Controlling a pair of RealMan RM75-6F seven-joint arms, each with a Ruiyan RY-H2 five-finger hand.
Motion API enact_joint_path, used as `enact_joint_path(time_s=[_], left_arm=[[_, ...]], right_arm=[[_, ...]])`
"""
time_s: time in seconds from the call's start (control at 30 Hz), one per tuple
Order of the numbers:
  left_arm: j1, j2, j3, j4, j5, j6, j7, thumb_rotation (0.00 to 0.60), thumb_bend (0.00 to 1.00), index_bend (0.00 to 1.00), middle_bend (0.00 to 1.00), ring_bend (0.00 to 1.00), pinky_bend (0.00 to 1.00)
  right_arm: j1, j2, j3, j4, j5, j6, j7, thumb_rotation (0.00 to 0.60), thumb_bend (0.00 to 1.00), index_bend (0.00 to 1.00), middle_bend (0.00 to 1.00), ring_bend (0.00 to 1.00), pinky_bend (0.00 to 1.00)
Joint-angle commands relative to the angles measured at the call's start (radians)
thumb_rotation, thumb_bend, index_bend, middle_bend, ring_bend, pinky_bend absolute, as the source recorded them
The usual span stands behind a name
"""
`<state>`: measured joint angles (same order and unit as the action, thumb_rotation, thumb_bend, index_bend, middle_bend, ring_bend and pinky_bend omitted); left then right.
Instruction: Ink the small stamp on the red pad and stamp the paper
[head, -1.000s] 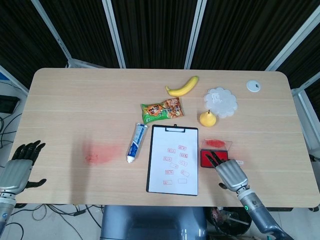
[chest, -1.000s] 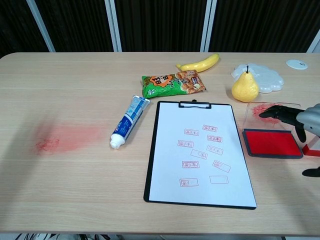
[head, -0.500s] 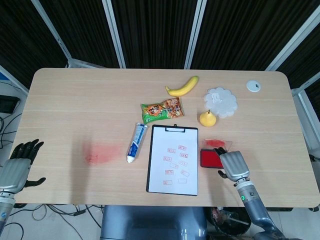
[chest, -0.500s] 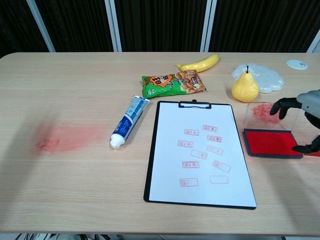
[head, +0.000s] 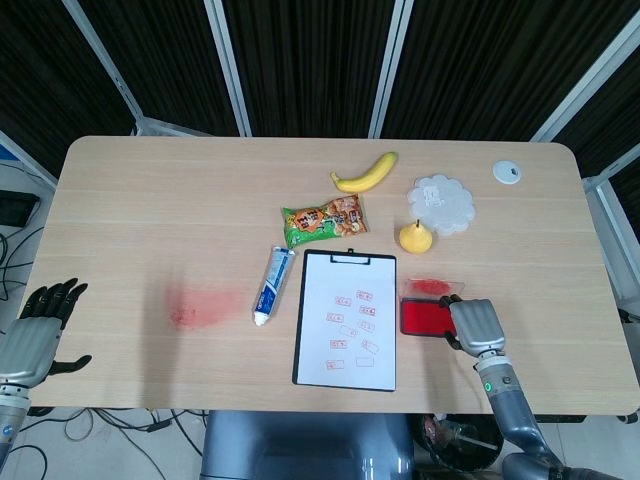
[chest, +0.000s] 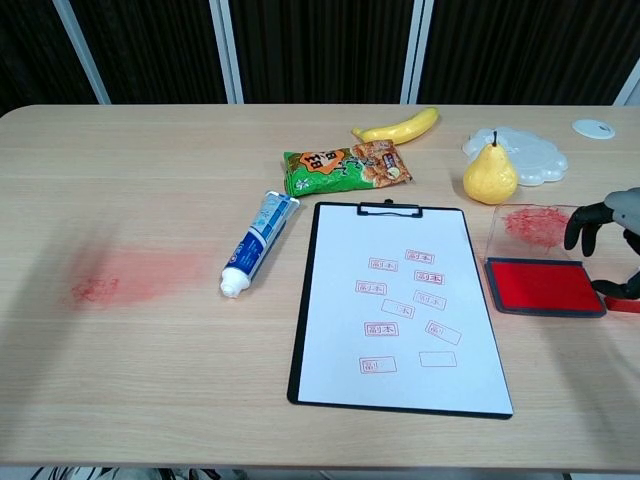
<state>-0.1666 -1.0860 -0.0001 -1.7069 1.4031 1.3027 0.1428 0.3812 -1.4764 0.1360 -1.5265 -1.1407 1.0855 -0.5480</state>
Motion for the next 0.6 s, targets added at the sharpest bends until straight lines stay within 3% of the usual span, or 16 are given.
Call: enact_joint_path(time_s=[0.03,0.6], left_arm=[[0.000,0.000,0.000,0.000,-0.002,-0.001,0.001,0.600,0.02,0.00,0.00,0.00,0.00],[0.001,-0.001,0.001,-0.004,-0.003,0.002,0.007,0.600,0.02,0.00,0.00,0.00,0.00]], right_arm=[[0.002,-0.008,0.000,0.018,0.015,-0.001,0.012,0.600,0.39,0.39,0.41,0.81,0.83],[-0.005,-0.013,-0.026,0.068,0.051,0.014,0.022,0.600,0.42,0.44,0.45,0.81,0.83]])
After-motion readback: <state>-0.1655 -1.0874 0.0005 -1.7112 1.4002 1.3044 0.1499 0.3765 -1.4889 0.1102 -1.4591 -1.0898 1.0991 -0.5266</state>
